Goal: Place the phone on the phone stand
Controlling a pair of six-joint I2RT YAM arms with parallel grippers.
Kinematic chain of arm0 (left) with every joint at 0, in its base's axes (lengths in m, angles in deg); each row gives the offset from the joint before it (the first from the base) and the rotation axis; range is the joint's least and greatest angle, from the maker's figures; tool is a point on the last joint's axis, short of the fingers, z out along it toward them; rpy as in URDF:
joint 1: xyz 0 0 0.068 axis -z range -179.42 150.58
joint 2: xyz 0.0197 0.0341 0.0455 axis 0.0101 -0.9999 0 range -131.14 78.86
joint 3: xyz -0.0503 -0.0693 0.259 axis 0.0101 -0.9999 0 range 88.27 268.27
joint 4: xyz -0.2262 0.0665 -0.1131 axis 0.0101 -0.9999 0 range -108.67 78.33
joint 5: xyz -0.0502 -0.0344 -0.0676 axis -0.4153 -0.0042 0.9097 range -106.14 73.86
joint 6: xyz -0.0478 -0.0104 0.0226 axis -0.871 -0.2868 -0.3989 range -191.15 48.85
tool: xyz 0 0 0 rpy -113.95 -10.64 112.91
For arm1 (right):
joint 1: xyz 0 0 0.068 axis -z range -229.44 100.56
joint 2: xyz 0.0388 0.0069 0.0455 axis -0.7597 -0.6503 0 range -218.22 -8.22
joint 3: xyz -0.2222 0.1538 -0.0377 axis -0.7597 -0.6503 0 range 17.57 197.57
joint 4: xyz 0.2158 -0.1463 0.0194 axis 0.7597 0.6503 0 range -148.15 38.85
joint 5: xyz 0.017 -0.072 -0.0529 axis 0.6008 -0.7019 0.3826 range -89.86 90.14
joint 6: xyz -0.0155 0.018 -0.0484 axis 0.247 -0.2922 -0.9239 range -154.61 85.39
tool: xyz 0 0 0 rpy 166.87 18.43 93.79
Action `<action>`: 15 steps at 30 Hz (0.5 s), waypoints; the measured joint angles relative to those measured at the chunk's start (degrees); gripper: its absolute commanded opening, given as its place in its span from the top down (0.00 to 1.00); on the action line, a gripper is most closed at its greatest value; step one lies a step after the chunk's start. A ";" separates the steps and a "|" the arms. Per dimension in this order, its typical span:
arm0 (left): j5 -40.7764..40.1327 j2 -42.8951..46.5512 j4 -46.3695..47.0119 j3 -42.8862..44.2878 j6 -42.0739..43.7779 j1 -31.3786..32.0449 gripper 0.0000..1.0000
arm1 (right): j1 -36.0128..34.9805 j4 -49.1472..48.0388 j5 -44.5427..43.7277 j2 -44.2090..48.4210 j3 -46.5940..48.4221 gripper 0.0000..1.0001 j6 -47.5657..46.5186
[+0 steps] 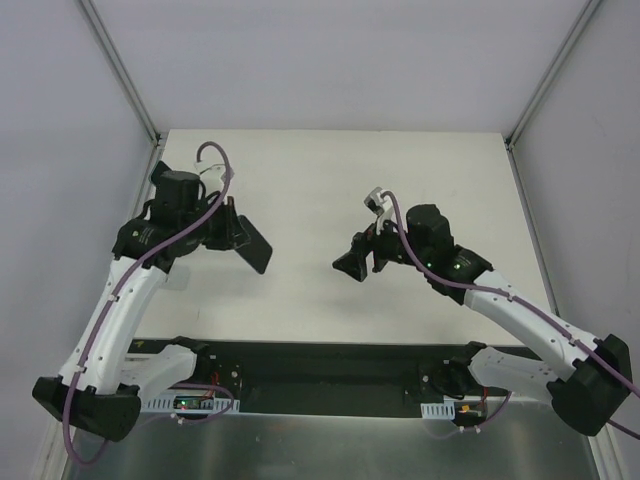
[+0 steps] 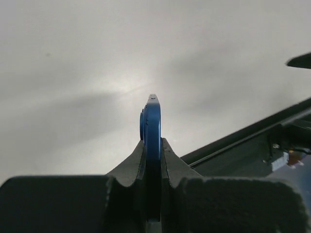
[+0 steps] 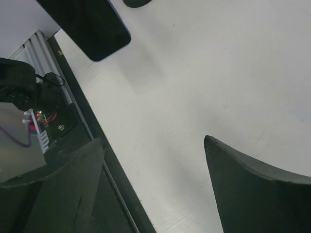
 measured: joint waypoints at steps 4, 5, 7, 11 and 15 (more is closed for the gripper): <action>-5.57 3.15 -8.66 0.20 5.66 -7.93 1.00 | -0.83 -1.31 3.58 1.05 -3.32 0.15 2.12; -6.54 3.52 -10.47 0.31 7.04 -10.08 1.00 | -1.22 -1.60 4.46 1.03 -4.09 0.15 2.64; -8.24 4.24 -12.87 0.35 9.79 -15.02 1.00 | -2.08 -2.29 6.38 1.01 -5.38 0.15 3.67; -11.78 6.27 -14.69 0.31 15.54 -25.27 1.00 | -3.65 -4.74 9.40 1.81 -7.28 0.15 6.19; -12.39 7.45 -14.12 -1.29 20.24 -31.85 1.00 | -6.40 -5.42 10.80 5.40 -8.26 0.15 7.19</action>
